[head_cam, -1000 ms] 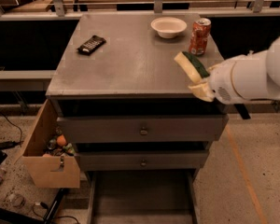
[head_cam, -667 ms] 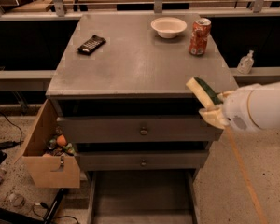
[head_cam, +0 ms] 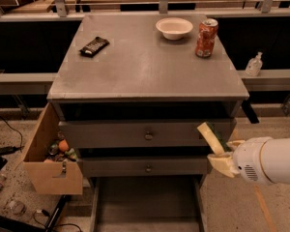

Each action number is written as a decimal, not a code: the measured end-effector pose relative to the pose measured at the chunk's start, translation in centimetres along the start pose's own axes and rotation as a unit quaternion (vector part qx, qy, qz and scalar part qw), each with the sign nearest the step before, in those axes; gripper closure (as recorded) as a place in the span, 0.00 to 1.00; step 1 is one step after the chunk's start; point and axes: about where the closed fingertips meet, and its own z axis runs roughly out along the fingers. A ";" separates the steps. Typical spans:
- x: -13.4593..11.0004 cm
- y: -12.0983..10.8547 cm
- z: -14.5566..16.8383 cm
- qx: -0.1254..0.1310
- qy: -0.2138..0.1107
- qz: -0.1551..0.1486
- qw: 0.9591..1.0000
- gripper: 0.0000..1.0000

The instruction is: Place sponge into bottom drawer

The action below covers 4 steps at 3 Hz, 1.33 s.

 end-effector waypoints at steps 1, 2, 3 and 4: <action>-0.2 -0.1 0.0 0.001 -0.001 -0.003 1.000 1.00; 0.3 0.3 1.5 0.020 0.015 -0.006 1.000 1.00; 4.6 1.6 5.9 0.037 0.058 -0.018 0.997 1.00; 11.4 3.6 10.9 0.030 0.104 -0.026 0.994 1.00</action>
Offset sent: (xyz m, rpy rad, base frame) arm 0.0087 0.0204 -0.0470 -0.1543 0.0107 -0.0657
